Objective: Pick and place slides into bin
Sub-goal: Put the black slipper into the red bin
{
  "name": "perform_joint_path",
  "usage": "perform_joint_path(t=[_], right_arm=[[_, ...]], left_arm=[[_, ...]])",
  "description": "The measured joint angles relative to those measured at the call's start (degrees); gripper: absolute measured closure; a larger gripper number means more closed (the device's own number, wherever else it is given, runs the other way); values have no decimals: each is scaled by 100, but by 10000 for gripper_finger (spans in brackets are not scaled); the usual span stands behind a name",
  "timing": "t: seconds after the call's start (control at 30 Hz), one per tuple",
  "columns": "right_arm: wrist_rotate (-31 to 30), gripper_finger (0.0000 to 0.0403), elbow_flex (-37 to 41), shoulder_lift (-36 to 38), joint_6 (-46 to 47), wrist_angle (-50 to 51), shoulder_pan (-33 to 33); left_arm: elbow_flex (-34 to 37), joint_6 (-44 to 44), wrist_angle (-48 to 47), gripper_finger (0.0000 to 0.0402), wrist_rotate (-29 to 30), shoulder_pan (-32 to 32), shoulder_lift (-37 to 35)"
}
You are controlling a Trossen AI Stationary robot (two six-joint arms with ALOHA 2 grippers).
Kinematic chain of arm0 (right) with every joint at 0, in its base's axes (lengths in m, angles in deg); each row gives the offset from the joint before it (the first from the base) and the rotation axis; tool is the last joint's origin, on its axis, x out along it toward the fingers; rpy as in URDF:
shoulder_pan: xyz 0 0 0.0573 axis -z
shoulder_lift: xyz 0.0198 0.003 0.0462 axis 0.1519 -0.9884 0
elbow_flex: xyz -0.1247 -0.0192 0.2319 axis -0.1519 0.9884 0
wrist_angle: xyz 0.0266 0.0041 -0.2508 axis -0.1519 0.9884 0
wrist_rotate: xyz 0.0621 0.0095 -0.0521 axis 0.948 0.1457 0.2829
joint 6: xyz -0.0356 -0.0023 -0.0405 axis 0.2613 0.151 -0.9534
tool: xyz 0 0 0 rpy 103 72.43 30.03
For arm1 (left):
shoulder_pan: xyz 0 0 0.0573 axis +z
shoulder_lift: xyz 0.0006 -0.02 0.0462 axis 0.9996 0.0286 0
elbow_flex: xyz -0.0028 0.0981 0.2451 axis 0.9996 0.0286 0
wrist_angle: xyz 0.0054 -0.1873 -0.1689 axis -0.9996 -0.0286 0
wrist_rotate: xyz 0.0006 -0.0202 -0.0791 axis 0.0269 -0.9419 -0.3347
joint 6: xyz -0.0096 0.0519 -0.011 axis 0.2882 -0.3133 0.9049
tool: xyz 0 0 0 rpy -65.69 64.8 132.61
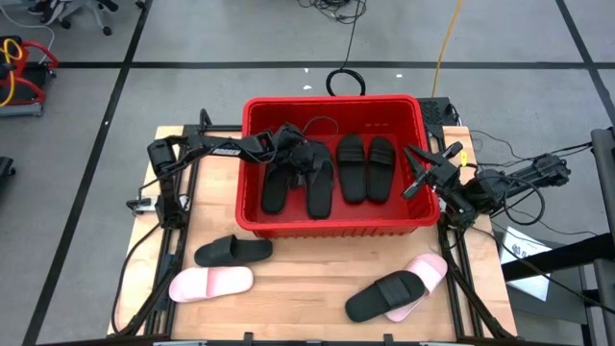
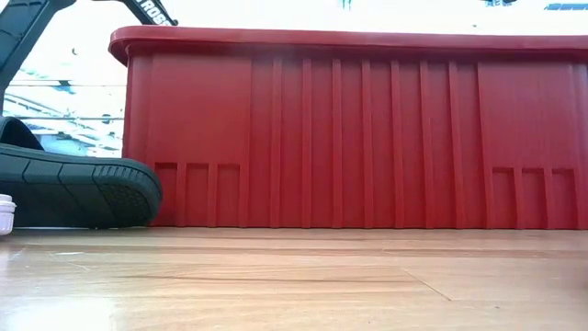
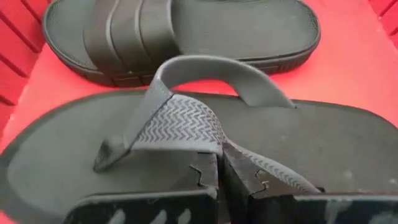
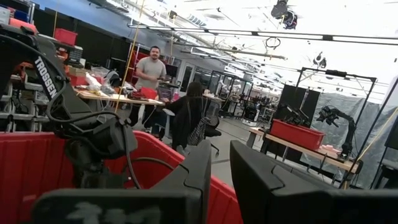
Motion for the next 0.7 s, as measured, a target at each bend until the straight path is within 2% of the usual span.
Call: perform_joint_path(t=[0.2,0.3,0.43,0.7], right_arm=[[0,353,0,-1,0,-1,0],[0,353,0,1,2,-1,0],[0,353,0,-1,2,-1,0],[0,353,0,-1,4,-2,0]], left_arm=[[0,36,-2,400,223,19,0],[0,99,-4,392,565,-5,0],[0,37,-4,375,908,-34,0],[0,60,0,321,961,-87,0]])
